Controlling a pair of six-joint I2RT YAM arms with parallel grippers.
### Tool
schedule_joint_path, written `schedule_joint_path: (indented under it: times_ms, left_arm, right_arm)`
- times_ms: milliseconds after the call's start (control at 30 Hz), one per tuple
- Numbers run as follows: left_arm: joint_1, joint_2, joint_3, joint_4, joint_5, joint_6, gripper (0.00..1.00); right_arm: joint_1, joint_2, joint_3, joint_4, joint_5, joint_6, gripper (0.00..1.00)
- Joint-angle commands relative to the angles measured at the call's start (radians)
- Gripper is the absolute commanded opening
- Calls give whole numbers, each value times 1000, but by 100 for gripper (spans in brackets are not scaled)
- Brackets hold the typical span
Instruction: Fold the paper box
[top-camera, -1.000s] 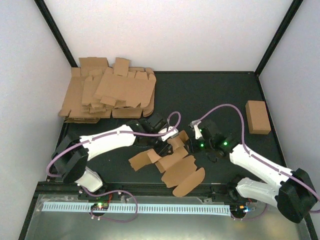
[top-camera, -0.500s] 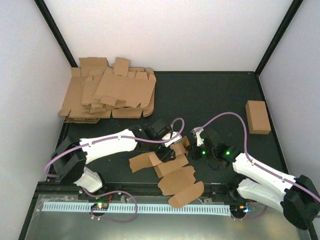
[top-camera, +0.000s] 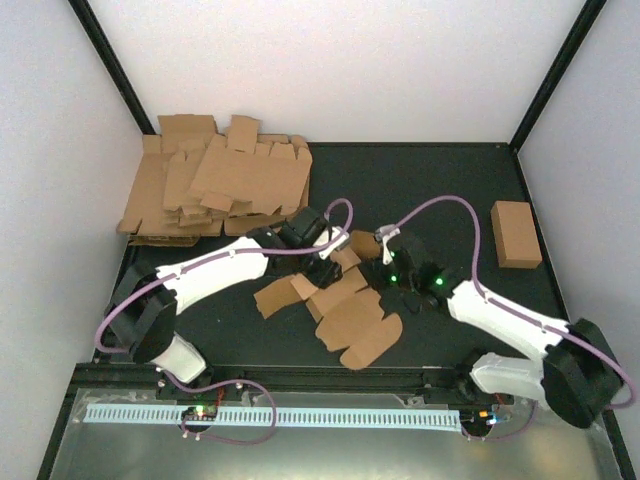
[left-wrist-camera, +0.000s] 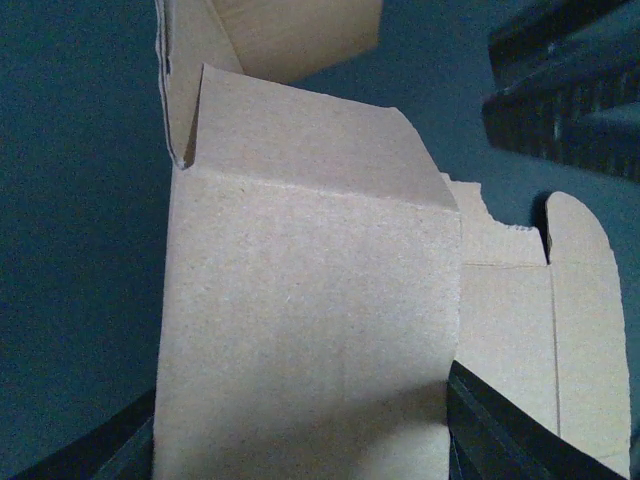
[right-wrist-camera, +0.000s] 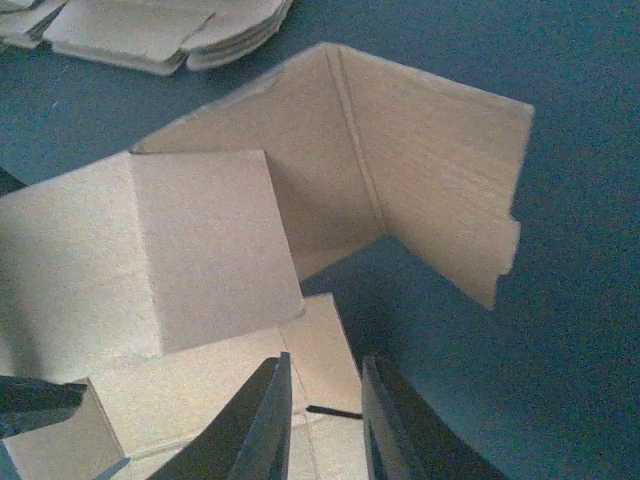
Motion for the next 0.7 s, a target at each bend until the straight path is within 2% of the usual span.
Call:
schedule_joint_path:
  times_ms: [0,67,233,367,467,667]
  left_arm:
    - [60,32,76,32,-32,46,57]
    - [87,41,86,38,-37,49,57]
    - [110,64,86,49,1,62,58]
    - [110,70,70,56,17,64,58]
    - [110,63,54,70,20,66,58]
    - [110,54,30,98,38,61,58]
  right_arm:
    - [-41,147,120,54,7,-56,28]
    - [-44,172,148,44,14,-66,35]
    - [-52,152,137,74,9,-70,37]
    - [-132,179,149,115,-127,-29,21]
    - [-176,232,180,151,-259,-16,3]
    - [-177,386,271,165,-411,-14,2]
